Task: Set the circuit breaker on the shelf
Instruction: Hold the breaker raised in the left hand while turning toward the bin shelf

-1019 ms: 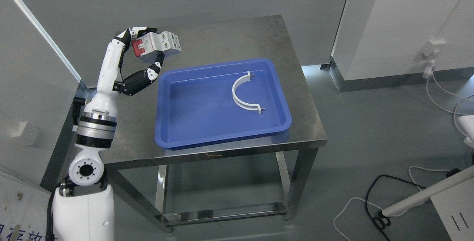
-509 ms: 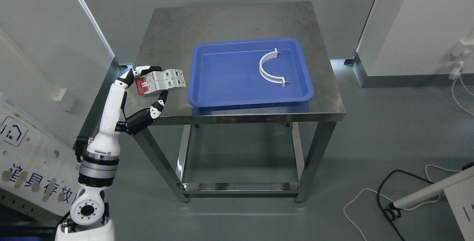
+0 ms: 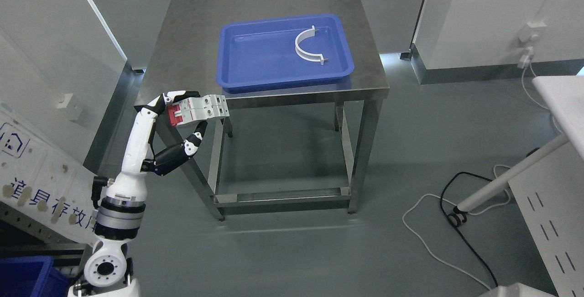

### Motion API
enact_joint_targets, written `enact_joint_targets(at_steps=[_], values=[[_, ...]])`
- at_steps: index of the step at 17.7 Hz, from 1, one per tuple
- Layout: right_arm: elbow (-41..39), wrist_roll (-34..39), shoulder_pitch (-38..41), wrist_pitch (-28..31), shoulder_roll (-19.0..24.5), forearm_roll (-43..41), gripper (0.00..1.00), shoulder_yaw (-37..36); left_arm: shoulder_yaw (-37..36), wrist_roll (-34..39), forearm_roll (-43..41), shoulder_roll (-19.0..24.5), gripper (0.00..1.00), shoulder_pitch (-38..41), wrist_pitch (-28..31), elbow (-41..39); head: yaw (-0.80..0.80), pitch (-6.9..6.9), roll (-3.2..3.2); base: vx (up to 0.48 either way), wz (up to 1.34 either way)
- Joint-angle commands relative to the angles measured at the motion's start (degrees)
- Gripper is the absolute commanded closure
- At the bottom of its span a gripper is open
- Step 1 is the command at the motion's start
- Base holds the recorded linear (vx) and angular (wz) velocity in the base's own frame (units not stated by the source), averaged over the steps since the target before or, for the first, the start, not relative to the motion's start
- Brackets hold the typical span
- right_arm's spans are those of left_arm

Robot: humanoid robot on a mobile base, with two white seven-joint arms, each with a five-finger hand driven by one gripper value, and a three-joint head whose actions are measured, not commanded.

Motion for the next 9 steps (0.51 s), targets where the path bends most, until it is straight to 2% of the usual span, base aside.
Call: enact_joint_targets(at_steps=[1, 9], values=[[0.0, 0.0, 0.1, 0.0, -1.0, 0.0, 0.00, 0.0, 0.6, -0.1, 0.1, 0.6, 0.89, 0.0, 0.2, -0.6, 0.00, 0.00, 0.00, -0.335, 0.00], [0.0, 0.0, 0.0, 0.0, -1.0, 0.0, 0.00, -0.1, 3.5, -0.1, 0.3, 0.6, 0.89, -2.8, 0.2, -0.7, 0.00, 0.00, 0.00, -0.356, -0.04]])
